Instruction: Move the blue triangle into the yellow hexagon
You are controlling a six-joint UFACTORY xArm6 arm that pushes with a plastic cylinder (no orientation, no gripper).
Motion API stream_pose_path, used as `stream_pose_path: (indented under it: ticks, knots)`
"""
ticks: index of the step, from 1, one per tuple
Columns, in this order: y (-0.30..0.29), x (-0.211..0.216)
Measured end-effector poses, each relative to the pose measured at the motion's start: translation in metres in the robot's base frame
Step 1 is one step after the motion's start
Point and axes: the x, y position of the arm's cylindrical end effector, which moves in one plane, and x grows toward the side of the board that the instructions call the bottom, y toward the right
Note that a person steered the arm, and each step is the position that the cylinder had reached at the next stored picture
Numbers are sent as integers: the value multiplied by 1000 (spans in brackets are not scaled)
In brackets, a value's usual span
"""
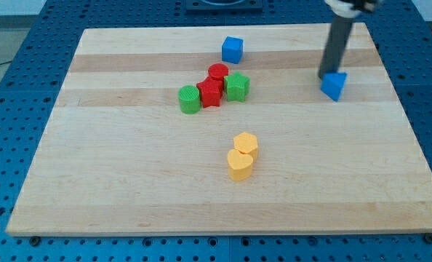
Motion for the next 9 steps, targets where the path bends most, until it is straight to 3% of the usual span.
stream_pose_path:
  ticks: [1,2,3,5,6,7,9]
  knots:
    - [3,59]
    - [17,73]
    - [18,73]
    - [82,67]
    - [77,111]
    - [-3,113]
    - [17,101]
